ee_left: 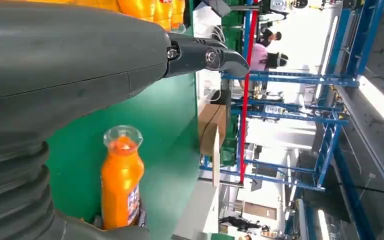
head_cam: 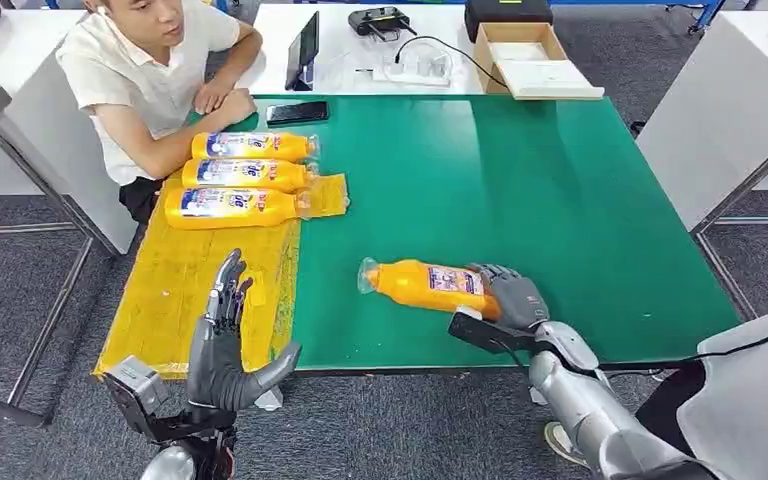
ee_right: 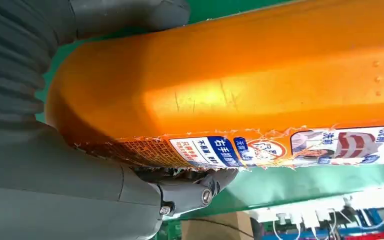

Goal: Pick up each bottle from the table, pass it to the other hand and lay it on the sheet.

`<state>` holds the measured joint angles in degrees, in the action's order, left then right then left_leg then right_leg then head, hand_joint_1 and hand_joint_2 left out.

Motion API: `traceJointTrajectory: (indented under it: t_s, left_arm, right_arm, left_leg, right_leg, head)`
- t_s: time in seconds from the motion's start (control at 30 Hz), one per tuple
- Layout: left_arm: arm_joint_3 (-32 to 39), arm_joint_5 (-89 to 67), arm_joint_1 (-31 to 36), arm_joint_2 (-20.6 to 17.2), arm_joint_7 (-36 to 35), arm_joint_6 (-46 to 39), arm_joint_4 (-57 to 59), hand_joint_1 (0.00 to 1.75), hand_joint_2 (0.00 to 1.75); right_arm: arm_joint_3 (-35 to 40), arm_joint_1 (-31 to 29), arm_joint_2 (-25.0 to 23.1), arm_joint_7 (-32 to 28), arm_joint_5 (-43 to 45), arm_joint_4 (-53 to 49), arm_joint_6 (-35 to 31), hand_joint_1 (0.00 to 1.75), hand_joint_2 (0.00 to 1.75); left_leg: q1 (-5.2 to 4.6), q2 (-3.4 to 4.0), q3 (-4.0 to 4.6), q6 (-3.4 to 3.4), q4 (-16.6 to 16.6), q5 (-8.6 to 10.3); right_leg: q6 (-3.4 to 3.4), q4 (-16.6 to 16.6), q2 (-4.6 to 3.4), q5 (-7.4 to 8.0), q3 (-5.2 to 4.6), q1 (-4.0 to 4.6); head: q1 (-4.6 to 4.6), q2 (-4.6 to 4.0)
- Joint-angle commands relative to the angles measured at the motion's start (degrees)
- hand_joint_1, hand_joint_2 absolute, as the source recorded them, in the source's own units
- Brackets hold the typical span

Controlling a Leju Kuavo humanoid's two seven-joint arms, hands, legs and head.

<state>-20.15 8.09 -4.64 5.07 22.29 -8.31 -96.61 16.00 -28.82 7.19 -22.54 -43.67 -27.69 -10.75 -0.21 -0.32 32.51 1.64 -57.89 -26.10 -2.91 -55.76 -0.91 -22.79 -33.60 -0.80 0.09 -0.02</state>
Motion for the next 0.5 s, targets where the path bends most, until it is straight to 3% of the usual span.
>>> traceJointTrajectory:
  t_s: [0.03, 0.1, 0.13, 0.33, 0.47, 0.5]
  left_arm:
    - [0.3, 1.5, -0.7, -0.5, 0.9, -3.0, 0.7, 0.0, 1.75]
    - [0.1, 2.0, -1.4, -0.1, 0.0, -4.4, 0.9, 0.0, 1.75]
    - [-0.2, 2.0, -1.4, -0.2, 0.0, -4.7, 1.0, 0.0, 1.75]
    - [-0.4, 2.0, -1.2, -0.2, 0.0, -5.0, 1.2, 0.0, 1.75]
    - [-0.4, 2.0, -1.1, -0.3, 0.0, -5.0, 1.2, 0.0, 1.75]
    - [-0.4, 2.1, -1.1, -0.2, -0.1, -5.2, 1.3, 0.0, 1.75]
  right_arm:
    - [-5.2, 10.6, -6.2, -8.9, 10.8, -17.8, -0.7, 1.75, 1.75]
    - [-2.9, 15.8, -6.8, -6.3, 14.2, -33.6, 0.3, 1.75, 1.75]
    - [-2.0, 16.5, -6.4, -4.5, 14.6, -36.0, 0.6, 1.75, 1.75]
    - [-1.6, 16.4, -5.6, -4.4, 15.5, -35.2, 0.4, 1.75, 1.75]
    - [-1.4, 16.1, -5.4, -4.9, 16.0, -34.4, 0.1, 1.75, 1.75]
    - [-1.6, 16.2, -5.8, -7.1, 16.9, -34.8, -0.5, 1.75, 1.75]
  left_leg:
    - [0.12, 0.03, -0.02, -0.13, 0.1, 0.02]
    - [0.17, 0.07, 0.08, -0.15, 0.1, 0.0]
    - [0.17, 0.06, 0.11, -0.18, 0.1, -0.01]
    - [0.11, -0.22, 0.78, -0.1, 0.0, 0.06]
    - [0.12, -0.22, 0.75, -0.09, 0.0, 0.02]
    - [0.12, -0.21, 0.81, -0.08, 0.0, 0.04]
  right_leg:
    - [0.14, 0.1, 0.05, 0.03, 0.04, 0.11]
    - [0.16, 0.1, 0.02, 0.01, -0.02, 0.14]
    - [0.18, 0.0, 0.05, -0.03, -0.07, 0.13]
    - [0.09, -0.1, 0.2, -0.05, -0.62, 0.06]
    - [0.09, -0.1, 0.18, -0.07, -0.53, 0.05]
    - [0.08, -0.1, 0.15, -0.03, -0.57, 0.04]
  head:
    - [0.02, 0.02]
    - [0.04, 0.0]
    - [0.04, 0.0]
    - [0.0, 0.02]
    - [0.04, 0.02]
    - [0.02, 0.02]
